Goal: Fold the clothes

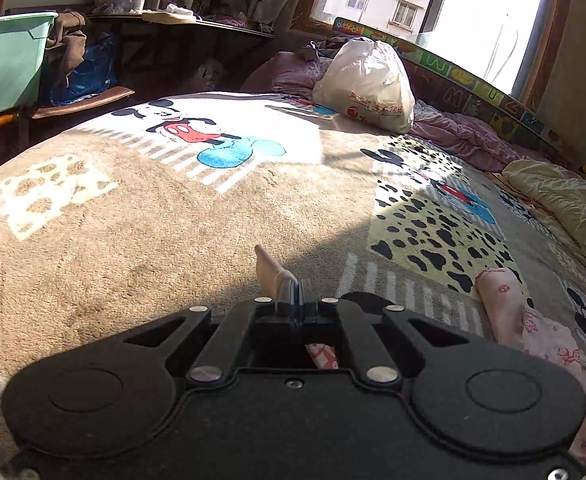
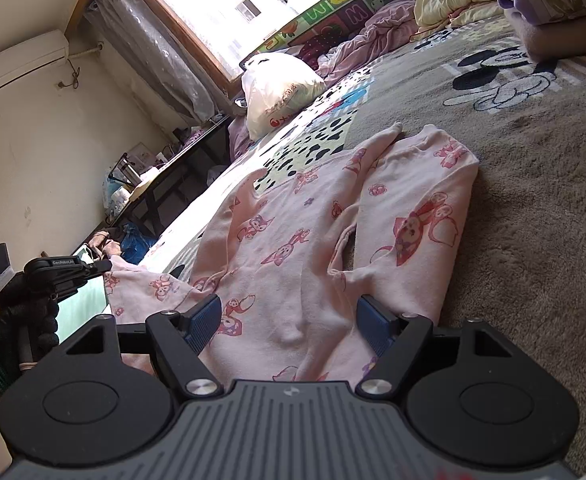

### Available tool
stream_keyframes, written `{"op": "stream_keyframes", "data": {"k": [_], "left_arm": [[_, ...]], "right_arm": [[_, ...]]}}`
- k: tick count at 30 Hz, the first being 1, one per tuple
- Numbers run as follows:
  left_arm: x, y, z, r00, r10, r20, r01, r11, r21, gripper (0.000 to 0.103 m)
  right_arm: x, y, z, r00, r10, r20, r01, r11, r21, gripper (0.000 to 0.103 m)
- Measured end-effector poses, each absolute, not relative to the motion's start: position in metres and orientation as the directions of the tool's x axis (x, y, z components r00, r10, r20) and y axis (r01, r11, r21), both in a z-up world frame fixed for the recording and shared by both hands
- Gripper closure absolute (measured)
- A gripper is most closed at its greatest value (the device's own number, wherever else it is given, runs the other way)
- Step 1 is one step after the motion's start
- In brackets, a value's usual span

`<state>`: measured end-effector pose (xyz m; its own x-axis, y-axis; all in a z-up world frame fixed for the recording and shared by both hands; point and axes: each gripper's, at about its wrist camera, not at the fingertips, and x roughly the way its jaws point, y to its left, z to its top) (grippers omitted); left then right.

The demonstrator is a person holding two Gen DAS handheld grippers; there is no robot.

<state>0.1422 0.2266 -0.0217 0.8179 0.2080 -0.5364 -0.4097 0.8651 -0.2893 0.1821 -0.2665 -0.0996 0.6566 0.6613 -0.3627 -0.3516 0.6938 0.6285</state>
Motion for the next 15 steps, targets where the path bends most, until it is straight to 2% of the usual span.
{"op": "stream_keyframes", "data": {"k": [3, 6, 9, 11, 13, 14, 15], "left_arm": [[0.126, 0.242, -0.03, 0.806, 0.234, -0.544, -0.455, 0.832, -0.316, 0.103], [0.116, 0.247, -0.019, 0.821, 0.263, -0.507, -0.471, 0.813, -0.341, 0.103], [0.111, 0.25, -0.011, 0.813, 0.297, -0.501, -0.491, 0.813, -0.314, 0.103], [0.114, 0.253, -0.014, 0.756, 0.338, -0.561, -0.545, 0.799, -0.254, 0.103], [0.126, 0.261, -0.033, 0.606, 0.345, -0.716, -0.615, 0.775, -0.147, 0.103], [0.131, 0.264, -0.04, 0.555, 0.32, -0.767, -0.621, 0.774, -0.126, 0.1], [0.129, 0.266, -0.041, 0.554, 0.311, -0.772, -0.626, 0.767, -0.14, 0.096]], "right_arm": [[0.182, -0.266, -0.1, 0.658, 0.66, -0.363, -0.354, 0.696, 0.625, 0.029], [0.182, -0.266, -0.1, 0.659, 0.66, -0.361, -0.356, 0.697, 0.623, 0.029], [0.182, -0.266, -0.101, 0.66, 0.66, -0.359, -0.357, 0.695, 0.624, 0.028], [0.182, -0.266, -0.101, 0.66, 0.661, -0.358, -0.357, 0.695, 0.624, 0.028], [0.182, -0.267, -0.101, 0.66, 0.661, -0.357, -0.358, 0.694, 0.625, 0.028], [0.182, -0.266, -0.101, 0.66, 0.661, -0.357, -0.358, 0.694, 0.625, 0.028], [0.182, -0.266, -0.101, 0.66, 0.661, -0.357, -0.357, 0.694, 0.625, 0.028]]}}
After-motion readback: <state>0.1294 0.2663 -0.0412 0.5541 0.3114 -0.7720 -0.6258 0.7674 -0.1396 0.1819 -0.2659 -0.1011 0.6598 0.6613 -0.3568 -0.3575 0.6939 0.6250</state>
